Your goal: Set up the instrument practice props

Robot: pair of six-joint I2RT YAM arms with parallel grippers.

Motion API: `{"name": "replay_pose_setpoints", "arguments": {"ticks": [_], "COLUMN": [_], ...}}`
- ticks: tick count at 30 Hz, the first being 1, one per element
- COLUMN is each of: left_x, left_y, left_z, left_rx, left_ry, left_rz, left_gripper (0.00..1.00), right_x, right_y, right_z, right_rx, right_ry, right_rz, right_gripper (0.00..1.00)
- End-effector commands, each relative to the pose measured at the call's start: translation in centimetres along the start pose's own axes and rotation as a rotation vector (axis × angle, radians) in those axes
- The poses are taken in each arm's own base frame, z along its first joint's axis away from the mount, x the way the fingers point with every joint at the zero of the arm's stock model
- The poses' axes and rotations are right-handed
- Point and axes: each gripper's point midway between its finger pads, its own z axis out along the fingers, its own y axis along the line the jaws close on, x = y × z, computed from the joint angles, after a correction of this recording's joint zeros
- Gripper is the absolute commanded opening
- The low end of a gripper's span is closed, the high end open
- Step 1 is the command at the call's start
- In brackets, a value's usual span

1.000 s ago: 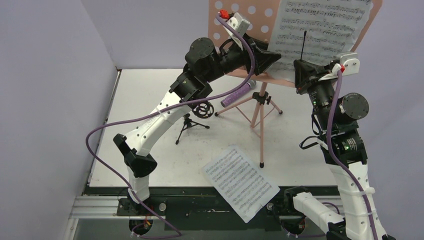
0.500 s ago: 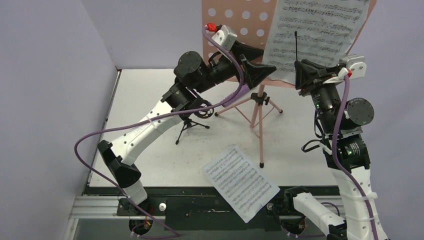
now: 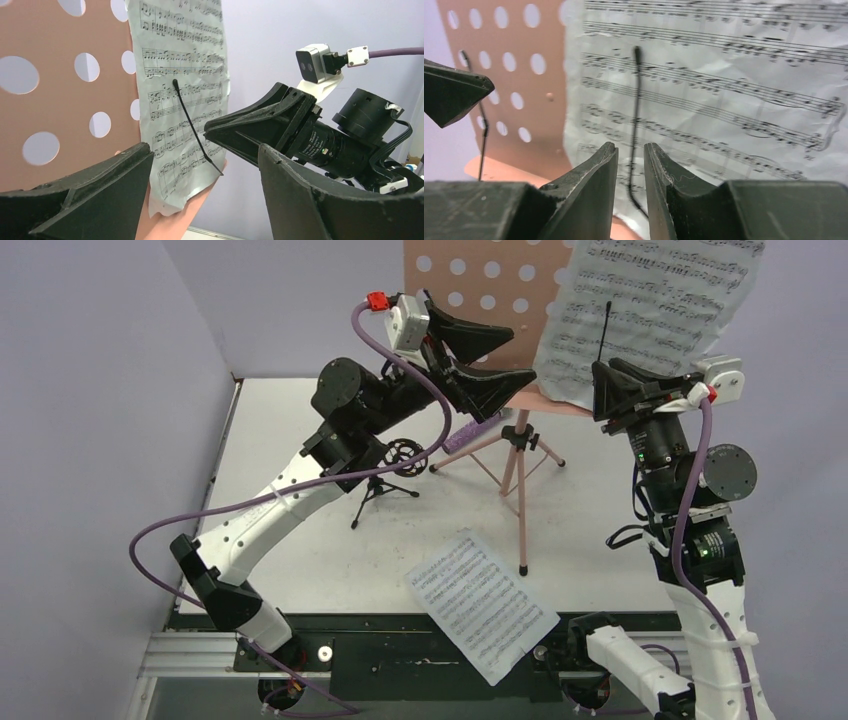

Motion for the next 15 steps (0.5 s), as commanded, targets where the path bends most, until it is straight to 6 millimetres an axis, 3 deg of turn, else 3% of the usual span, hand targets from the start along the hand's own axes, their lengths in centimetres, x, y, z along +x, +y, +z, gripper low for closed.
{"name": "replay_pose_setpoints", "arguments": {"ticks": [1, 9, 15], "left_x": [-3.0, -2.5, -2.1], "left_y": [-0.9, -0.7, -0.3], "left_z": [0.7, 2.2, 2.0], "left_rx": [0.042, 0.074, 0.068], "left_ry": [-0.067, -0.036, -0.02], "left_rz": [0.012, -0.011, -0.017], "left_gripper": [0.75, 0.75, 0.76], "right_x": [-0.6, 0.1, 0.3], "right_y": [0.0, -0.5, -0.6], "right_z": [0.4, 0.8, 0.7], "right_rx": [0.001, 0.021, 0.026], "right_ry": [-0.03, -0.009, -0.004], "right_rz": [0.005, -0.013, -0.015], "right_gripper": [0.27, 0.28, 0.31]}}
